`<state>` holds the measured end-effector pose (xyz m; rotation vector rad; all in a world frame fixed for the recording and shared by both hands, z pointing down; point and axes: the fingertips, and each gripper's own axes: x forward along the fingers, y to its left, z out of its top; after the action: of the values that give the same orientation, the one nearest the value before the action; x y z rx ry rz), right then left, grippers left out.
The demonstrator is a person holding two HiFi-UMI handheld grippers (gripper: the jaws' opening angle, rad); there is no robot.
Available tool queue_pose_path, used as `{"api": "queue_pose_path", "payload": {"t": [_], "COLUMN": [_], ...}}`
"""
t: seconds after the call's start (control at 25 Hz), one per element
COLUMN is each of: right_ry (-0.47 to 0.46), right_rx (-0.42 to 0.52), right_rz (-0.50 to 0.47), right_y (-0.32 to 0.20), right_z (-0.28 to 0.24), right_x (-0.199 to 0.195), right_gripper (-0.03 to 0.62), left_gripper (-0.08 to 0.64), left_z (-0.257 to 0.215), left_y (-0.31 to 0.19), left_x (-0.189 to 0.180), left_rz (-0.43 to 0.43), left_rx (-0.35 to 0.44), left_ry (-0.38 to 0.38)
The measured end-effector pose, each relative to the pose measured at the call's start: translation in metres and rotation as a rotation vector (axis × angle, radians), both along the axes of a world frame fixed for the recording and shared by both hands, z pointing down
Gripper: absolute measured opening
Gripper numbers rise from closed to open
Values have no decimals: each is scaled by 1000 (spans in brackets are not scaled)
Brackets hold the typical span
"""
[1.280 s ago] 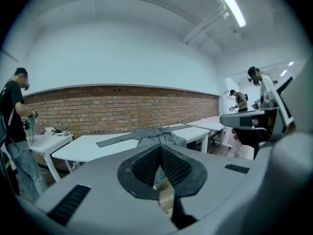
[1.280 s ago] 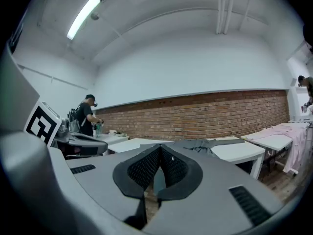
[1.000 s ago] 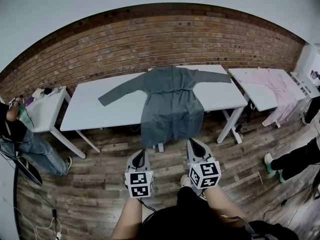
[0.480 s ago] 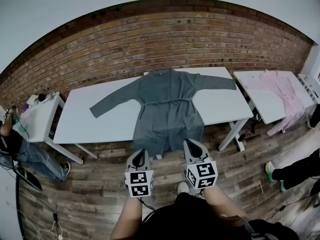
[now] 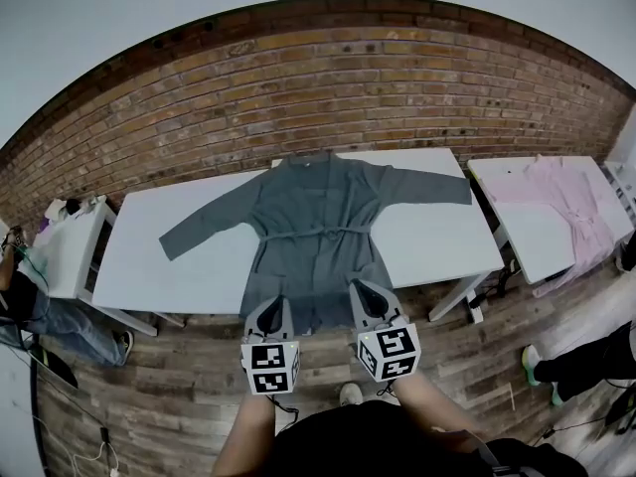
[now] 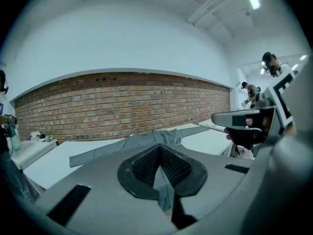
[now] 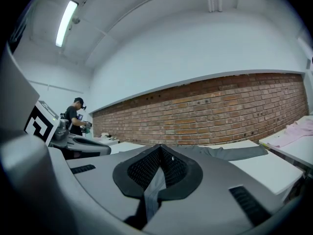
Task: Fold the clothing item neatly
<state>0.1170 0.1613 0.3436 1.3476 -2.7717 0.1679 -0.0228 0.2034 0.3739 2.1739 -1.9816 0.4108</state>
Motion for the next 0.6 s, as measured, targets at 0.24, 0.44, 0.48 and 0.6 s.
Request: {"api": "queue_pose_path", "payload": {"t": [0.24, 0.44, 0.48, 0.6], "right_ry": [-19, -11, -8, 4], "right_rx": [-29, -50, -53, -48], "right_rz": [-3, -17, -17, -12], "right_y": [-39, -55, -60, -76], "right_z": [7, 17, 19, 22], "right_x": [10, 5, 3, -2], "right_gripper": [2, 2, 2, 2], "left_gripper": [-2, -2, -2, -2], "left_z": [-3, 2, 4, 8], "left_y": [-34, -54, -59, -78], "left_x": [2, -10, -11, -17], "left_rz": [-23, -53, -53, -47], "left_rx": [5, -10, -12, -14], "left_ry": [-28, -10, -12, -11]}}
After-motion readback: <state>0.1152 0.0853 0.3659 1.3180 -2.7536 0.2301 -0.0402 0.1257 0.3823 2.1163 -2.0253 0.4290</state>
